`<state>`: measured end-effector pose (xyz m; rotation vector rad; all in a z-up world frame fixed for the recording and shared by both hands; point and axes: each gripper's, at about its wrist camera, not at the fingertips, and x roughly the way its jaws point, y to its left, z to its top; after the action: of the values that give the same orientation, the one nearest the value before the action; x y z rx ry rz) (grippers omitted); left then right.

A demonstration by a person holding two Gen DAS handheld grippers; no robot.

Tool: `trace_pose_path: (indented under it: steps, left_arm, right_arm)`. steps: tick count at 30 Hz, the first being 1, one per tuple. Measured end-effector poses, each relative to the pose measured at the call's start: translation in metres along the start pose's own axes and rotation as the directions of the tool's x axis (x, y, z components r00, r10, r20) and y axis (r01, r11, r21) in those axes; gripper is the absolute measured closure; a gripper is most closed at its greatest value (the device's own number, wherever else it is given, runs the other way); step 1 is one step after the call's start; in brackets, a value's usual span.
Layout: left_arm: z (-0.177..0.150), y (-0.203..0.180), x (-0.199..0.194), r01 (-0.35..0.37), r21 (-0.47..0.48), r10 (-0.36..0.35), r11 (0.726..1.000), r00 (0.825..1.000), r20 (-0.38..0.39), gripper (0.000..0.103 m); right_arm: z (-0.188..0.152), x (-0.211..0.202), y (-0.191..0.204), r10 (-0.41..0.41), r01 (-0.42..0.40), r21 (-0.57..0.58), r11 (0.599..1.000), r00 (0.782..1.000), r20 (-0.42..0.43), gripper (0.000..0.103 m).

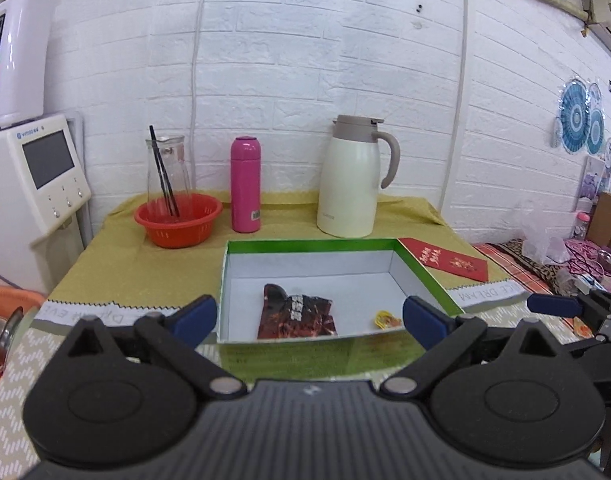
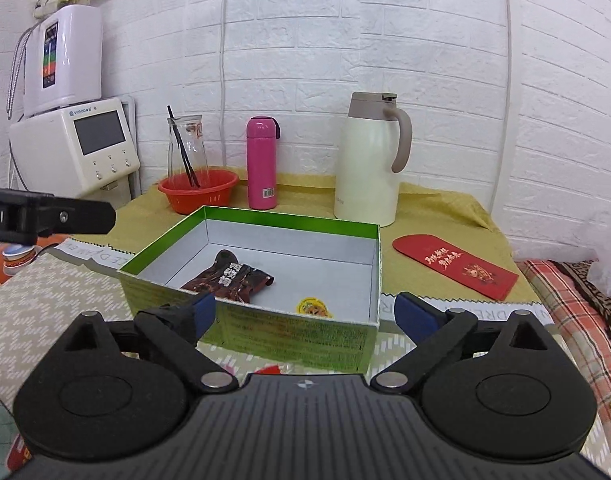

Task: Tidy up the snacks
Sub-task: 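Grasp the orange-labelled bag with the left tool while the right tool grasps the cookie pack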

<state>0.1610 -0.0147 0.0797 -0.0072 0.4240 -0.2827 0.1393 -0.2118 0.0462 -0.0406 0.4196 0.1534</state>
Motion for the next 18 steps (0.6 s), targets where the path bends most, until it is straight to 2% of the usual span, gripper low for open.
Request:
trace_pose_path:
  steps: [8, 13, 18]
  left_arm:
    - [-0.075, -0.005, -0.055, 0.086, -0.019, -0.087, 0.996, 0.992, -0.092, 0.005]
    - [-0.117, -0.002, -0.066, 0.119, -0.091, -0.133, 0.989, 0.978, -0.159, 0.005]
    - [-0.133, -0.013, -0.063, 0.192, -0.096, -0.208, 0.977, 0.956, -0.205, 0.005]
  right_arm:
    - [-0.063, -0.059, 0.009, 0.014, -0.012, 0.044, 0.999, 0.999, -0.049, 0.000]
    - [-0.107, -0.075, 0.014, 0.038, -0.027, 0.086, 0.996, 0.991, -0.128, 0.000]
    - [-0.134, -0.074, 0.025, 0.065, -0.044, 0.111, 0.993, 0.979, -0.195, 0.000]
